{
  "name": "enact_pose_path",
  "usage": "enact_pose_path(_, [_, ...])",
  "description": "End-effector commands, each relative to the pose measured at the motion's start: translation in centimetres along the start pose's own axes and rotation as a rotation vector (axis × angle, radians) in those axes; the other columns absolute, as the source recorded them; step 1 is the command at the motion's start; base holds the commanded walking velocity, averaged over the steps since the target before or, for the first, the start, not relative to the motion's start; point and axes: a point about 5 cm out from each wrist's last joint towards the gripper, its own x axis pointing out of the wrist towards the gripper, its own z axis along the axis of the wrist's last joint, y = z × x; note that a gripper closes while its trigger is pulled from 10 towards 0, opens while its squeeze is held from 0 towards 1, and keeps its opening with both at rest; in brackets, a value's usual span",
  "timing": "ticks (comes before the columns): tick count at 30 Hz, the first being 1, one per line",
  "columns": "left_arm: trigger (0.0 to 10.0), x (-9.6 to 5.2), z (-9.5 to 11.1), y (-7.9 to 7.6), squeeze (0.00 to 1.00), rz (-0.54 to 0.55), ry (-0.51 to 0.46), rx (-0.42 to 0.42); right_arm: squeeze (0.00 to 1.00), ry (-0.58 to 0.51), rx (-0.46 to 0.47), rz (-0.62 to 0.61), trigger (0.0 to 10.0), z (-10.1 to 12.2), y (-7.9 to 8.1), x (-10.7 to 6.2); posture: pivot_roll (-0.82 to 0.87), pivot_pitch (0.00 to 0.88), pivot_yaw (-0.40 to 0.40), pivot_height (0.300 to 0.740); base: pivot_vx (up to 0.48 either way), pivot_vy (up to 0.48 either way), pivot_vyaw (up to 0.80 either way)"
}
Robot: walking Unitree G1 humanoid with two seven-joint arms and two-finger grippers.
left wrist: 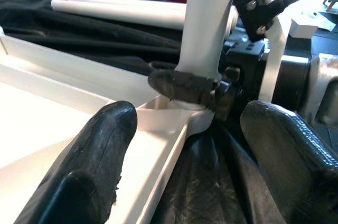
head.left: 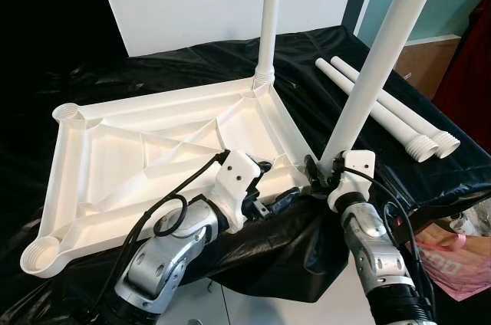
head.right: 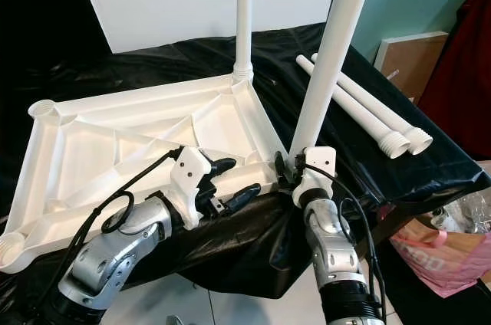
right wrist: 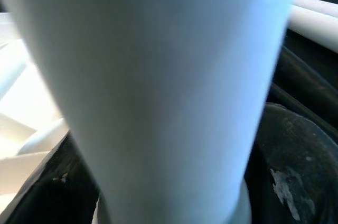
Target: Building children table
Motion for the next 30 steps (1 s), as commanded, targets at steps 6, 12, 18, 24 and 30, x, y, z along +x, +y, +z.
enact_pose_path(6, [10.0,-0.1,-0.2,0.0,0.0,-0.056,0.019,-0.016,0.0,-0.023,-0.047,0.168,10.0,0.5,-0.6,0.1,-0.04,0.106,-0.005,0.74,0.0,0.0,0.0])
enact_pose_path(12, [10.0,-0.2,-0.3,0.0,0.0,-0.066,0.034,-0.006,0.0,-0.018,-0.103,0.347,10.0,0.9,-0.9,0.2,-0.04,0.113,0.001,0.74,0.0,0.0,0.0])
enact_pose_path(18, [10.0,-0.3,-0.5,-0.1,0.0,-0.077,0.043,-0.006,0.0,-0.002,-0.176,0.471,10.0,1.5,-2.1,1.1,-0.04,0.116,0.006,0.74,0.0,0.0,0.0])
enact_pose_path(24, [10.0,-0.2,-0.4,0.0,0.0,-0.078,0.042,-0.002,0.0,0.001,-0.197,0.52,10.0,2.0,-2.2,1.8,-0.04,0.112,0.005,0.74,0.0,0.0,0.0])
enact_pose_path(30, [10.0,-0.2,-0.6,0.0,0.0,-0.077,0.043,0.0,0.0,0.002,-0.212,0.553,10.0,1.8,-1.9,2.2,-0.03,0.083,0.003,0.74,0.0,0.0,0.0])
